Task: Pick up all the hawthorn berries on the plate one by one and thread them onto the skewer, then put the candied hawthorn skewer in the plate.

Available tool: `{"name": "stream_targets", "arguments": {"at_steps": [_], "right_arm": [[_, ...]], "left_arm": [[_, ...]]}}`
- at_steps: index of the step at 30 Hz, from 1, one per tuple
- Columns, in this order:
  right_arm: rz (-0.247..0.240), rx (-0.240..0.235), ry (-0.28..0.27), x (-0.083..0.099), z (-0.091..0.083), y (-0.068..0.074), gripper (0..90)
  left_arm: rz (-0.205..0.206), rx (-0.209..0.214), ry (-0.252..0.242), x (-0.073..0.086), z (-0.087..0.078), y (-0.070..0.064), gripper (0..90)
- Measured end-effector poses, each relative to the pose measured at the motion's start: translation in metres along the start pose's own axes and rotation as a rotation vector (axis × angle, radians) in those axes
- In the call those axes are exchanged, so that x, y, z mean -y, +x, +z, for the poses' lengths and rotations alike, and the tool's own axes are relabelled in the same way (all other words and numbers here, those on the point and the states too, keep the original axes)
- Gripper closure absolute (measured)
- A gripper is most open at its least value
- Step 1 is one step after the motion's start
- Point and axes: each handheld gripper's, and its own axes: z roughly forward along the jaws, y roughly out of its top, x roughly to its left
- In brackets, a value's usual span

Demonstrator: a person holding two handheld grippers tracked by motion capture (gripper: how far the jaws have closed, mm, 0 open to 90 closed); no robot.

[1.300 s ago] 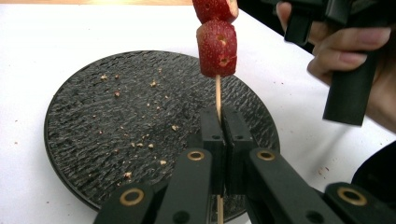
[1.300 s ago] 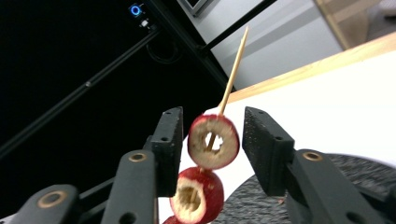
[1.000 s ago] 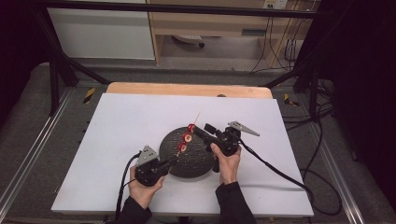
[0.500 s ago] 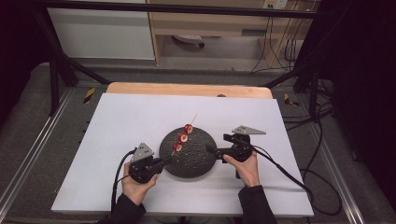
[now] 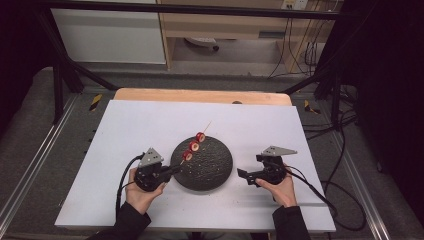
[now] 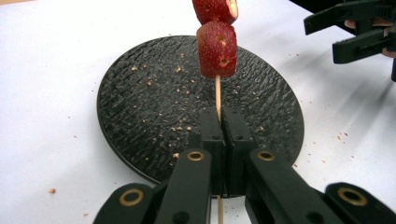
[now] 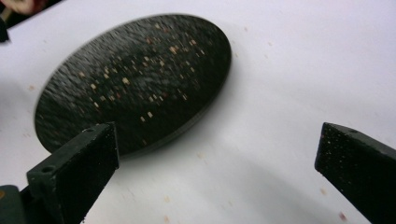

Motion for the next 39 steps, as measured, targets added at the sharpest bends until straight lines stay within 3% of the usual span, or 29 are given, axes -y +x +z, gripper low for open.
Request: {"name": "stream_targets", "arguments": {"at_steps": [7,20,39], "right_arm": [[-0.023,0.003,0.041,0.017,-0.010,-0.007,0.5],[-0.038,0.010,0.044,0.030,-0.019,-0.013,0.5],[-0.038,0.014,0.056,0.038,-0.022,-0.016,0.7]], "left_arm": [[0.018,-0.013,0.029,-0.009,0.003,0.004,88.3],[0.042,-0.027,0.123,-0.024,0.022,0.007,88.3],[0.036,-0.057,0.281,-0.008,0.057,0.000,88.3]]}}
